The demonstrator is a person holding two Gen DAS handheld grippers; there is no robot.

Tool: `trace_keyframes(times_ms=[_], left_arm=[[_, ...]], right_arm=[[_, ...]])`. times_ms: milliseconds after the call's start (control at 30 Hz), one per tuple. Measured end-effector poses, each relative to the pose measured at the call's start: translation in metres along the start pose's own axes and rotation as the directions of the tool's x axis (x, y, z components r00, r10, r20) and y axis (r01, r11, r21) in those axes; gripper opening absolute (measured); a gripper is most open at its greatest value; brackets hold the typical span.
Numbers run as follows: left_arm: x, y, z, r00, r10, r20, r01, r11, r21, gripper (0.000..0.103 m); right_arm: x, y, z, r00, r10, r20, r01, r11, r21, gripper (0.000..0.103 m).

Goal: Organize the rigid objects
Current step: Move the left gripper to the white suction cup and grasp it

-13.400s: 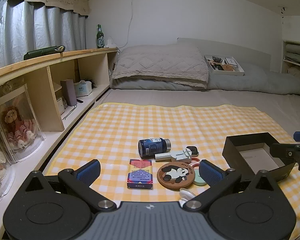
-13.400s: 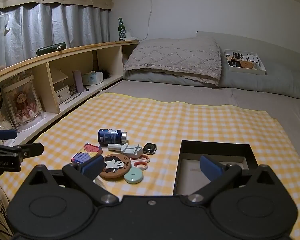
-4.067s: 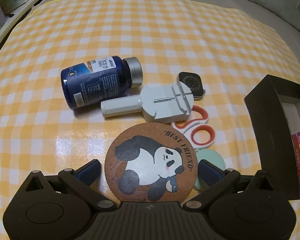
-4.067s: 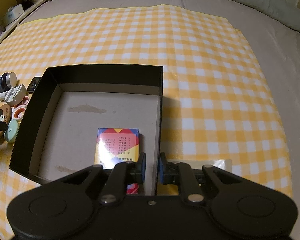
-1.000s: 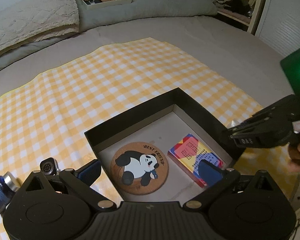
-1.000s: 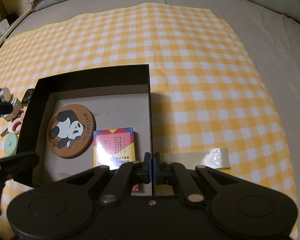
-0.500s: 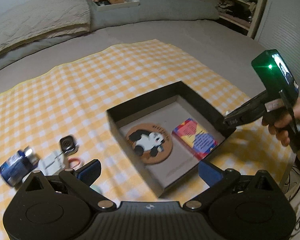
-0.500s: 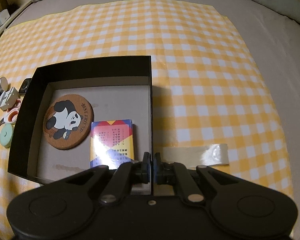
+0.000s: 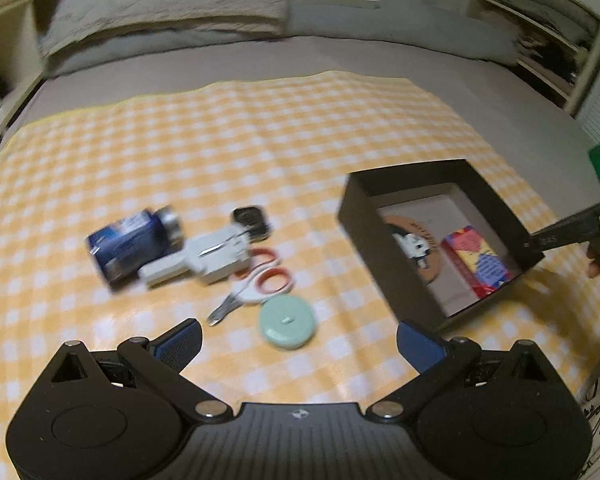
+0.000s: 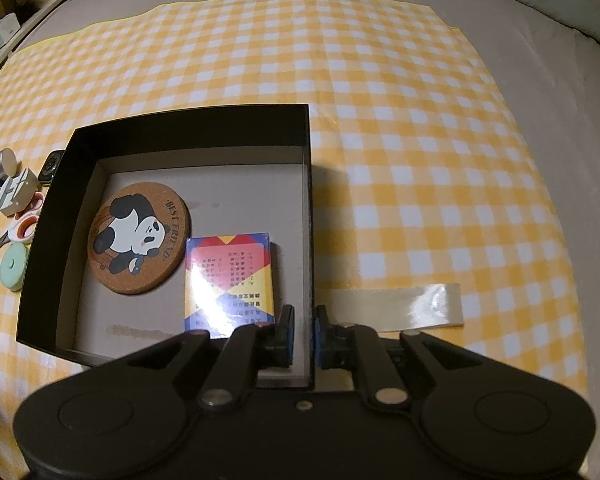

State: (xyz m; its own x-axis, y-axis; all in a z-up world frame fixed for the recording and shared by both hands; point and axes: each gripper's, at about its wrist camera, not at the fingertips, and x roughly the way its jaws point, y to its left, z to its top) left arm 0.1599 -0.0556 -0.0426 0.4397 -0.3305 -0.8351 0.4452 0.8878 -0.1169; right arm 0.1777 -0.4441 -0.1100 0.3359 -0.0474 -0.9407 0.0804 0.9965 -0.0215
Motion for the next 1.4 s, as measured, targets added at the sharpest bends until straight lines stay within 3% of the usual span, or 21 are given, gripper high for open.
trace_keyframes(times_ms=[133,200,367,633,800,900,967,1200,1400], left_arm=[[-0.003,0.014,-0.010,0.999,-0.023,-0.034,0.023,1.000,-0.019,0.101],[-0.005,0.015,-0.017,0.998,-0.037,-0.051,0.038,0.999,0.019,0.100],[-0.002,0.008,-0.036,0.987,-0.077,-0.139,0.093,0.988,0.119,0.085],[0.016,-0.001,-0.059,0.973,-0.036,-0.227,0.090,0.968,0.233,0.068],[0.028,0.004,-0.059,0.975,-0.012,-0.220,0.064,0.970,0.233,0.056],[0.033,0.006,-0.056,0.975,0.000,-0.224,0.052,0.973,0.225,0.045],[0.037,0.009,-0.054,0.974,0.006,-0.227,0.043,0.977,0.211,0.032],[0.038,0.016,-0.051,0.974,-0.025,-0.223,0.053,0.992,0.118,0.031],[0.029,0.015,-0.039,0.986,-0.042,-0.162,0.053,0.997,0.061,0.031]], right_arm=[[0.000,0.000,0.000,1.000,-0.002,0.001,0.002,1.000,-0.001,0.009],[0.000,0.000,0.000,1.000,-0.001,0.001,0.001,1.000,-0.001,0.009],[0.000,0.001,0.000,1.000,-0.002,0.001,0.002,1.000,0.000,0.009],[-0.001,0.001,-0.001,1.000,-0.002,0.001,0.002,1.000,-0.002,0.009],[-0.001,0.002,-0.001,1.000,-0.004,0.001,0.004,1.000,-0.003,0.009],[-0.001,0.002,-0.001,1.000,-0.003,0.002,0.003,1.000,-0.002,0.010],[-0.001,0.001,0.000,1.000,-0.003,0.001,0.003,1.000,-0.002,0.010],[-0.001,0.002,-0.001,1.000,-0.004,0.002,0.004,1.000,-0.004,0.010],[-0.001,0.003,-0.001,1.000,-0.007,0.002,0.007,1.000,-0.004,0.009]])
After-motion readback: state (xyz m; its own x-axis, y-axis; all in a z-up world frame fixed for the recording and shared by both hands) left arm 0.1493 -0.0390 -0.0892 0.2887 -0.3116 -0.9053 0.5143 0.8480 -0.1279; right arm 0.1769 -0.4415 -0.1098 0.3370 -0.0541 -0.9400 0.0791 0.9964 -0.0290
